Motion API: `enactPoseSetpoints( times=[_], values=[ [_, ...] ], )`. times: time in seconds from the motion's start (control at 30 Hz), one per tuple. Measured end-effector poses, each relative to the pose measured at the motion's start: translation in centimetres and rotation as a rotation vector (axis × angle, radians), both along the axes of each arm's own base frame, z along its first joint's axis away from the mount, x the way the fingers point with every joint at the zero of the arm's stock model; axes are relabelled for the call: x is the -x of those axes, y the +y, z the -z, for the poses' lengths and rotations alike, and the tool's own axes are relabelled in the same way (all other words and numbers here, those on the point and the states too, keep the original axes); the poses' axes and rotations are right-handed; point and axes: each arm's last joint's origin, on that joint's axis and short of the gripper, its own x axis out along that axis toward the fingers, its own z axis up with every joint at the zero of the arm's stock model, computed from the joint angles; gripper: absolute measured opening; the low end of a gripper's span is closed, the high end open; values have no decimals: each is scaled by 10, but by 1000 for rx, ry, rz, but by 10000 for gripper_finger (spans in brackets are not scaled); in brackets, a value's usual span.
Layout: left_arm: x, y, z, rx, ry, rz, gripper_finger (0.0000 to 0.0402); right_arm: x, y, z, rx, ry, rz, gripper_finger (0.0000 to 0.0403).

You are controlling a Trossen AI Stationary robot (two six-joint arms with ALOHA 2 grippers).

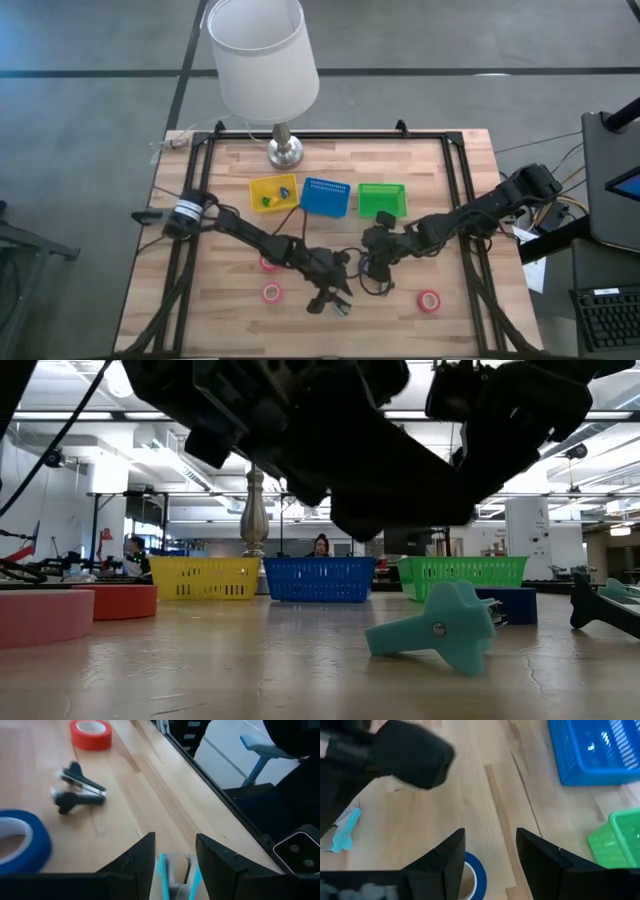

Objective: Pick and place Stapler, Stapler remover, tape
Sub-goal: Put the left blue staple remover into the blue bin

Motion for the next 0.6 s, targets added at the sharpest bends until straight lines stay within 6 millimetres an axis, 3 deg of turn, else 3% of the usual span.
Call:
enactPoseSetpoints(
  times=[0.27,0.6],
  values=[
    [-4,-16,23,-56,37,-94,145,12,-1,17,8,59,1,171],
    [-1,-24,25,-23,73,-119,145,13,-1,19,26,68,-27,171]
  ],
)
